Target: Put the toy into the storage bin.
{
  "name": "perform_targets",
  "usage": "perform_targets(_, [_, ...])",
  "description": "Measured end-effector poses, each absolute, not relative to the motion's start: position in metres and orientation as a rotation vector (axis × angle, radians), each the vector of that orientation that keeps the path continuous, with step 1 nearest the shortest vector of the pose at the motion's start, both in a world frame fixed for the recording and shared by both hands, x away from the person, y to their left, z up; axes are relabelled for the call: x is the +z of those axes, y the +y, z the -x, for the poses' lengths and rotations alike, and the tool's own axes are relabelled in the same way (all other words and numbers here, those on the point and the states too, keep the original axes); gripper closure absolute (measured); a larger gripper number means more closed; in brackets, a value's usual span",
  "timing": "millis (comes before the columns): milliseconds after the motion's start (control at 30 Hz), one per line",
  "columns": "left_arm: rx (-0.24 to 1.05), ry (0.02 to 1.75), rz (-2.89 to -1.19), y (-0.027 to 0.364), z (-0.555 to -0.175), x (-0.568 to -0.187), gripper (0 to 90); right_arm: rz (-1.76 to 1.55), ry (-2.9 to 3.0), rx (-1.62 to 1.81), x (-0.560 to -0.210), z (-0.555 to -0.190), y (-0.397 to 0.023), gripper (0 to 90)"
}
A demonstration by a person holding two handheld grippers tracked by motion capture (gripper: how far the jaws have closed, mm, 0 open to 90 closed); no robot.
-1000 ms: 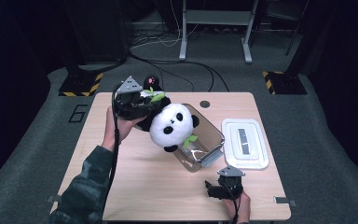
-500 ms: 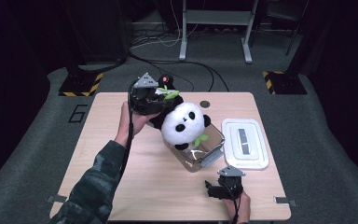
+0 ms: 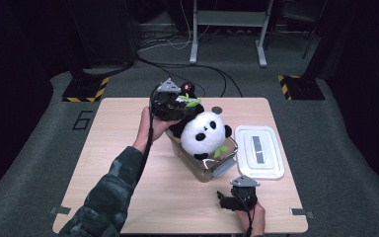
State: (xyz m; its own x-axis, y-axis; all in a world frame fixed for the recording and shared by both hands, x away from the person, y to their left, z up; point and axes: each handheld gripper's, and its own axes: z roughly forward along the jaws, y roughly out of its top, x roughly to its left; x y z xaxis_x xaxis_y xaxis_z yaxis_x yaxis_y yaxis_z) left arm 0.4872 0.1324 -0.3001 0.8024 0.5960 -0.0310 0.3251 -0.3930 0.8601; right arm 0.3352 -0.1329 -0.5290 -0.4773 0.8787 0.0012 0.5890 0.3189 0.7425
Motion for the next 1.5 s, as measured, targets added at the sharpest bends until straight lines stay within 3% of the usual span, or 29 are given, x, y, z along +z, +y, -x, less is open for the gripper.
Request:
perform_targets(1100, [0.224, 0.699, -2.082, 0.109, -0.506, -0.348, 67.5, -1.305, 2.186, 0.973, -0.529, -0.335, -0.133, 14.0])
perform_targets(1200, [0.215, 0.717, -2.090, 0.106, -0.507, -0.351, 61.3, -1.307, 2.189, 0.976, -0.529, -0.335, -0.133, 14.0])
perform_targets(1500, [0.254, 0.738, -2.022, 0.114, -0.496, -0.337, 27.0, -1.306, 2.187, 0.976, -0.529, -0.335, -0.133, 14.1])
